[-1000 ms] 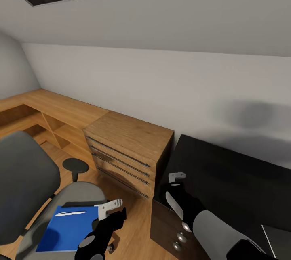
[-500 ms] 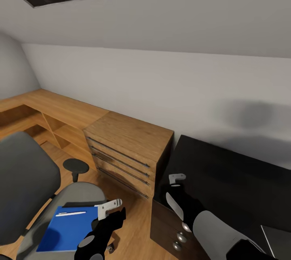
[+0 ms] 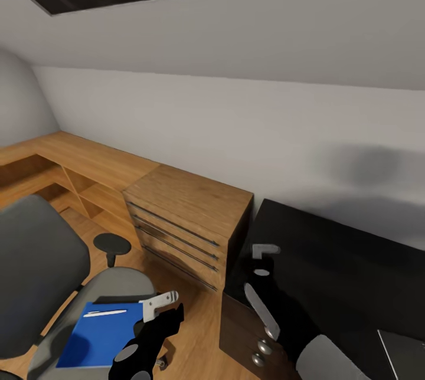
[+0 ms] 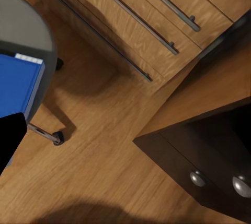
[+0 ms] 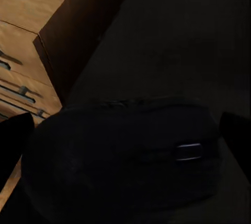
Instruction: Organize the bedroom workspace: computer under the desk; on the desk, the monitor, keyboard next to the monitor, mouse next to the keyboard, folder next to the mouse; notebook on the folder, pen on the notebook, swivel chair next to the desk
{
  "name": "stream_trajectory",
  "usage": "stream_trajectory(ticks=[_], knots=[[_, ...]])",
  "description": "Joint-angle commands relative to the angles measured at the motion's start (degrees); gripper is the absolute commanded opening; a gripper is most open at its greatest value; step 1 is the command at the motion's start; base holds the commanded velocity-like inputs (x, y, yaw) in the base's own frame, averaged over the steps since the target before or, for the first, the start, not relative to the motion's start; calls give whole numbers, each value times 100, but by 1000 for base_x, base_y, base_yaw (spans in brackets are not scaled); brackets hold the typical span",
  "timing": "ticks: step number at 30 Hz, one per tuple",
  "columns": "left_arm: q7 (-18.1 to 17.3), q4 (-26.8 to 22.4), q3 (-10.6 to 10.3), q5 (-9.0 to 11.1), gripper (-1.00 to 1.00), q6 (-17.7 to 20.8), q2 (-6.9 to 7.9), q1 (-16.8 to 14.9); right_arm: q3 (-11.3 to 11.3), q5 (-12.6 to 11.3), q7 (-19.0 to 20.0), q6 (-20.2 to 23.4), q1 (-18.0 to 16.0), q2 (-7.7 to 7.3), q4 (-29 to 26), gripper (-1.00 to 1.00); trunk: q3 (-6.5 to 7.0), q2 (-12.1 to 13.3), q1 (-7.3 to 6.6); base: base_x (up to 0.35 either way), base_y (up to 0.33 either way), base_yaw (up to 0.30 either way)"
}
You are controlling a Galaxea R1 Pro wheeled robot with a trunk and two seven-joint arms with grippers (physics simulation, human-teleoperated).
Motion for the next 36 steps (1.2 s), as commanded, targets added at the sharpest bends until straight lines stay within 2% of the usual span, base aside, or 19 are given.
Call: stream_trajectory(ticks=[1, 2, 4, 6, 9, 16, 17, 22, 30, 36], knots=[[39, -8, -12, 18, 100, 24, 4, -8, 19, -49, -246, 39, 279, -116, -644, -100, 12, 37, -21, 0, 0, 0], [39, -8, -19, 18, 100, 24, 4, -8, 21, -56, -434, 99, 677, -282, -1485, -100, 12, 37, -21, 0, 0, 0], [37, -8, -45, 18, 100, 28, 4, -8, 22, -62, -533, 200, 970, -409, -2099, -100, 12, 37, -21, 0, 0, 0], [33, -8, -133, 14, 100, 30, 6, -8, 23, -69, -586, 311, 1129, -476, -2452, -100, 12, 37, -21, 0, 0, 0], [38, -8, -406, 9, 100, 25, 35, -8, 54, -134, -642, 411, 1289, -509, -2955, -100, 12, 37, -21, 0, 0, 0], [21, -8, -444, 9, 100, 24, 40, -8, 15, -208, -657, 413, 1318, -544, -3093, -100, 12, 37, -21, -204, 0, -48], [14, -8, -445, 9, 100, 24, 40, -8, -300, -214, -657, 411, 1318, -541, -3074, -100, 12, 37, -21, -336, 0, -285], [13, -8, -445, 9, 100, 24, 38, -8, -548, -218, -658, 413, 1319, -536, -3053, -100, 12, 37, -21, -336, 0, -292], [21, -8, -450, 9, 100, 15, 32, -8, -805, -218, -658, 413, 1316, -529, -3047, -100, 11, 37, -21, -337, 0, -297], [21, -8, -446, 9, 100, 15, 31, -8, -854, -218, -658, 425, 1319, -537, -3055, -100, 7, 37, -21, -330, -12, -156]])
